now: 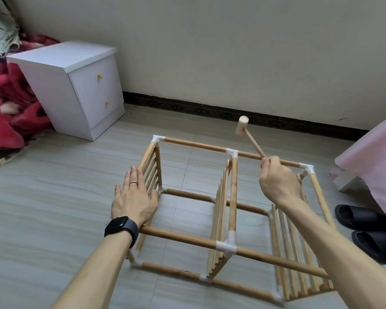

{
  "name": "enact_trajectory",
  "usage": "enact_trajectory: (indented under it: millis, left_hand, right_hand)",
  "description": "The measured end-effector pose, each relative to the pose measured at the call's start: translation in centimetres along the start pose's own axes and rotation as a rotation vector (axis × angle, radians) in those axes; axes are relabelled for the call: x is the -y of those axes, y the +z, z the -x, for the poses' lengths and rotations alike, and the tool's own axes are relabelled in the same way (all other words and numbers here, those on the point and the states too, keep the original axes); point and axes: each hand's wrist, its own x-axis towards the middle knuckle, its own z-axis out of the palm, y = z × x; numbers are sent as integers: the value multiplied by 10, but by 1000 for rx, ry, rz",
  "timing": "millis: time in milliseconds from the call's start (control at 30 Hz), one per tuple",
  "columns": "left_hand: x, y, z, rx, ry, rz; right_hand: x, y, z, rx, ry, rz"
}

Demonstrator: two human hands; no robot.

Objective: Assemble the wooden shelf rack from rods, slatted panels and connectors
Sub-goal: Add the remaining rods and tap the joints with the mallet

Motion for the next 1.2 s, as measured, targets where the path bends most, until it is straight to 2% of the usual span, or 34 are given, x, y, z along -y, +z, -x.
enact_trajectory:
  millis: [67,100,200,233,333,367,467,500,600,633,733,800,867,933,1000,1067,1133,1200]
  left_hand:
    - [0,0,0,-4,-5,7]
    - [-1,-1,0,-4,-7,12]
    - [-2,-2,1,-1,-15,24]
    - [-3,-3,2,-1,-17,30]
    - [-3,-4,2,-9,-18,42]
    - [-3,-4,2,-5,-17,46]
    - [-3,-4,2,-5,-17,36]
    - [-3,-4,2,-4,-17,43]
    - [-3,-3,0,-19,-15,61]
    - [-3,-2,0,-15,-13,69]
    - [-2,0,0,-21,-17,71]
    - [-3,-4,3,-70,15,118]
    - [-4,-9,11,-200,124,194]
    - [-6,-9,27,-275,388,185]
    - [-11,0,49,-231,735,35]
    - [-24,16,69,-171,1000,-133]
    - [-40,30,83,-160,1094,-187]
    - [-53,34,86,-125,1065,-168]
  right_hand:
    - [3,-3,2,-119,-33,-121]
    - [5,-2,4,-97,-18,-100]
    - [2,9,7,279,145,219]
    - [0,10,6,319,162,253]
    - [-4,11,5,77,67,30]
    - [-6,12,6,45,55,0]
    - [-5,16,8,257,101,180]
    - [-5,17,7,247,97,195]
    - [-7,20,10,13,10,-62]
    - [-8,21,10,22,13,-53]
    - [-8,26,10,283,135,233]
    - [-13,25,11,248,139,205]
    - [-12,18,19,210,117,88]
    - [-13,10,36,219,127,-66]
    - [-15,1,62,205,118,-217]
    - [-20,-9,96,179,91,-341]
    - [-26,-20,132,171,68,-435]
    - [-31,-34,163,150,39,-488]
